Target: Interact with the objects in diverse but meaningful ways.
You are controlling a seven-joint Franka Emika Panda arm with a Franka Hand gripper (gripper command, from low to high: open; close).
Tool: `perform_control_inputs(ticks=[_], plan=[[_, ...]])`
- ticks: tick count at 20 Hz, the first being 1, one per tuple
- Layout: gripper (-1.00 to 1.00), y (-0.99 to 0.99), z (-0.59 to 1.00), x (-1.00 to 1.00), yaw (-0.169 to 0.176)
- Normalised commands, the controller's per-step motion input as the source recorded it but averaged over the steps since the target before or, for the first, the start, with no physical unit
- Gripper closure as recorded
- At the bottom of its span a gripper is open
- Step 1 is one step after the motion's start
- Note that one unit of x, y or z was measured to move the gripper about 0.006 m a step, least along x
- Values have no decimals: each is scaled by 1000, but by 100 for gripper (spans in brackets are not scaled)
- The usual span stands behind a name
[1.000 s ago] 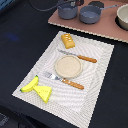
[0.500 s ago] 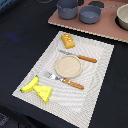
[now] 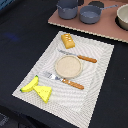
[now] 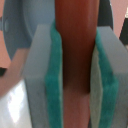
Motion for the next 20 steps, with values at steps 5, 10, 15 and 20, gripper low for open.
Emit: perform_control_inputs(ticks=[5,10,15,20], plan=[[100,179,-293,-373,0],[-100,149,-183,-302,0],[-100,118,-29,-195,0],[-100,89,60,-31,0]])
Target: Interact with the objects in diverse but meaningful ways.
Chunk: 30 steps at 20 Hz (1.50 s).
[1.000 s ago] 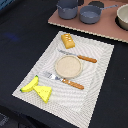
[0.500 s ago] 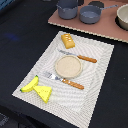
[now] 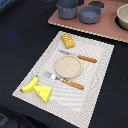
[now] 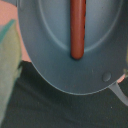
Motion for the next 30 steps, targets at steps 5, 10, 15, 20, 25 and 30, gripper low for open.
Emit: perform_control_inputs(ticks=[5,10,15,20,25,30], plan=[[-100,-154,287,285,-4],[-100,-460,353,704,-16],[-100,-669,213,762,-20],[-100,-745,42,683,-16],[-100,-787,0,621,-6],[-100,-798,0,572,-4]])
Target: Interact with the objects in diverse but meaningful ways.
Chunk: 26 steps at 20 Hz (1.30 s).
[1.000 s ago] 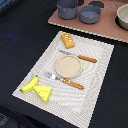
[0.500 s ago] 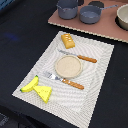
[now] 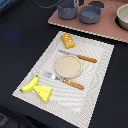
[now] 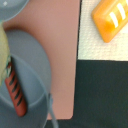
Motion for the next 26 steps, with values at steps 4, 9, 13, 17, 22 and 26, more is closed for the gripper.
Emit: perform_control_inputs(ticks=[4,9,13,17,22,26], plan=[[-100,-799,0,514,-7],[-100,-802,0,469,-13],[-100,-806,0,435,-14],[-100,-824,0,382,-12],[-100,-856,0,363,-2],[-100,-884,0,329,0]])
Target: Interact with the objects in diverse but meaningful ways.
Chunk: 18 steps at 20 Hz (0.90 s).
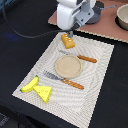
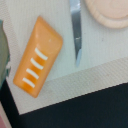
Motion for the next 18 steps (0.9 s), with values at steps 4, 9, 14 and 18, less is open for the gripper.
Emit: perform_control_inputs(ticks=[4,9,14,18], plan=[[-100,-891,0,279,0],[-100,-925,0,228,0],[-100,-866,0,219,0],[-100,-766,0,167,1]])
